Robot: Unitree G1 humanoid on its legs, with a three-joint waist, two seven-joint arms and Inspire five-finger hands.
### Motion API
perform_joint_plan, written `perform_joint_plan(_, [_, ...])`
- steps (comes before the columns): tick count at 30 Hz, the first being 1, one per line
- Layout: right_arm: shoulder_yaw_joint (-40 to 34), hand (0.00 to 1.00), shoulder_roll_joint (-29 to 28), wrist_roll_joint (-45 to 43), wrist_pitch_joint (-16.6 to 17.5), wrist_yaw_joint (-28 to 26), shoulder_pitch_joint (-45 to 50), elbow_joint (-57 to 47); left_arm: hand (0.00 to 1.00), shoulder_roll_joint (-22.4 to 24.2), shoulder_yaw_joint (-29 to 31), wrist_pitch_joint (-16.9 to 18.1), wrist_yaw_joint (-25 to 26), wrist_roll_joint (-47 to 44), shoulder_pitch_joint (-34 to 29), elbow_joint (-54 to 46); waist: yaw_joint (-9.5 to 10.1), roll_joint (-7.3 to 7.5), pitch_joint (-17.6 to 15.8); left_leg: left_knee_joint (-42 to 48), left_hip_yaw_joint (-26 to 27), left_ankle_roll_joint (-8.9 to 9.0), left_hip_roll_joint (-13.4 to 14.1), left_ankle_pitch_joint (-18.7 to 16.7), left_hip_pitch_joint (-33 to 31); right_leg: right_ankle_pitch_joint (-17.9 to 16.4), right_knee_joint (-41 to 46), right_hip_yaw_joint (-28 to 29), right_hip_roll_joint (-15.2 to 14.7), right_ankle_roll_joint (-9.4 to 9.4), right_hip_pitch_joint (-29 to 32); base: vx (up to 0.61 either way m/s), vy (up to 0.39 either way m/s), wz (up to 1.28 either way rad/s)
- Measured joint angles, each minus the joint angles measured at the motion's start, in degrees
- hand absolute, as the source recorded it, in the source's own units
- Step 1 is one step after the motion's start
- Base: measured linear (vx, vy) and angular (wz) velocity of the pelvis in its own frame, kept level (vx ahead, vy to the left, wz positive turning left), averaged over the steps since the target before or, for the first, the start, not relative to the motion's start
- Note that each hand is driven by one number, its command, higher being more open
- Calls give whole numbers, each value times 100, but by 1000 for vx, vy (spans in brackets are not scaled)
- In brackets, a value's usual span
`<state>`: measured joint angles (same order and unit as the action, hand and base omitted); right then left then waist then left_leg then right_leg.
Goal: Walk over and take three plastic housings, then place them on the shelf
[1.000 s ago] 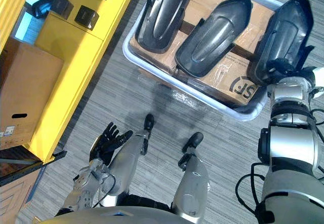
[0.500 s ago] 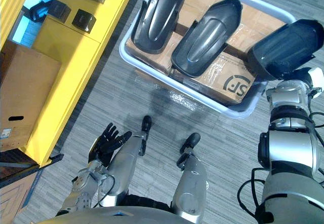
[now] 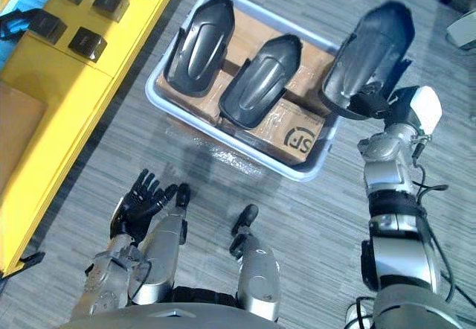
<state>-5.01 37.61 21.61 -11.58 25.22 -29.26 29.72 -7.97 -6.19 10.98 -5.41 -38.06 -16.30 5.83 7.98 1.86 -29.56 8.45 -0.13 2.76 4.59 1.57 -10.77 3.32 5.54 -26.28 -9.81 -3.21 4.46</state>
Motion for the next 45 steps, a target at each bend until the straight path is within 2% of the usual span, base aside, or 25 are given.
perform_joint_plan(4, [2,0,-475,650,456,186,580,-384,100,-113,184,-152,-301,-473,3,-241,-35,279,348,-224,68,6,-8,4,233,10,-212,-5,13,-18,-196,95,-2,-4])
perform_joint_plan(5, [2,0,-635,894,539,192,756,-386,100,-122,243,-396,-428,-508,6,-300,-33,350,500,-320,81,9,-25,6,343,19,-297,-33,12,-34,-300,122,4,2])
perform_joint_plan(6, [3,0,-655,1049,623,202,869,-401,100,-132,269,-591,-487,-505,8,-359,-41,356,586,-350,78,9,-40,6,387,18,-320,-47,6,-36,-345,103,2,5])
perform_joint_plan(8, [3,0,-651,1296,751,204,1056,-587,100,-158,278,-928,-543,-506,12,-466,-50,324,755,-386,83,9,-74,6,429,32,-398,-82,-1,-57,-406,68,7,7])
perform_joint_plan(9, [3,0,-649,1540,911,218,1141,-791,100,-156,302,-1201,-612,-644,14,-592,-74,288,803,-385,83,9,-94,6,466,51,-469,-120,-7,-84,-494,66,10,7])
perform_joint_plan(10, [8,0,-649,1659,1017,237,1168,-892,100,-160,354,-1321,-669,-719,37,-669,-90,277,809,-390,88,8,-99,6,506,56,-489,-126,-9,-91,-539,44,12,6])
perform_joint_plan(12, [44,0,-648,2044,1352,278,1281,-1218,100,-163,436,-1615,-781,-758,69,-883,-136,228,983,-427,111,8,-99,5,544,62,-529,-132,-7,-101,-574,19,3,-1])
perform_joint_plan(14, [149,0,-608,2509,1855,305,1286,-1505,100,-200,497,-1905,-902,-1082,208,-1053,-179,167,1171,-478,148,8,-100,5,686,83,-616,-125,-7,-126,-715,36,0,-4])
perform_joint_plan(18, [453,0,-574,2773,2606,425,1287,-1672,100,-296,452,-2204,-1126,-1399,641,-1089,-188,92,1543,-595,278,7,-91,4,867,96,-680,-18,-2,-142,-795,3,4,-13])
perform_joint_plan(21, [682,0,-572,3001,2987,441,1286,-1677,100,-351,312,-2251,-1173,-1587,867,-1073,-246,73,1730,-692,401,1,-99,8,992,142,-713,95,6,-171,-816,-17,8,-21])
perform_joint_plan(24, [869,0,-573,3001,3194,440,1282,-1677,100,-386,200,-2234,-1166,-1589,1044,-968,-314,85,1785,-782,504,-15,-108,19,1143,240,-866,176,19,-167,-941,-20,12,-17])
perform_joint_plan(29, [1176,0,-591,2997,3352,377,1276,-1649,100,-434,40,-2228,-1154,-1588,1244,-360,-370,78,1921,-877,625,-21,-96,50,1236,338,-998,308,60,-159,-969,-24,-1,-14])
perform_joint_plan(39, [1842,0,-896,2979,3720,39,1254,-1501,100,-457,-309,-2229,-1131,-1586,1418,-70,-332,113,2116,-894,573,-27,-92,110,1237,379,-1002,285,76,-130,-992,-16,-1,2])
perform_joint_plan(44, [1966,0,-962,2963,3751,-155,1244,-1410,100,-544,-481,-2215,-1047,-1633,1416,-62,-306,163,2155,-991,514,-20,-93,188,1238,403,-1004,254,87,-119,-978,-58,0,5])
perform_joint_plan(45, [1977,0,-998,2924,3749,-204,1246,-1401,0,-558,-482,-2196,-977,-1784,1406,-59,-308,180,2165,-999,510,-18,-90,201,1239,403,-1004,247,90,-118,-975,-47,-4,0])
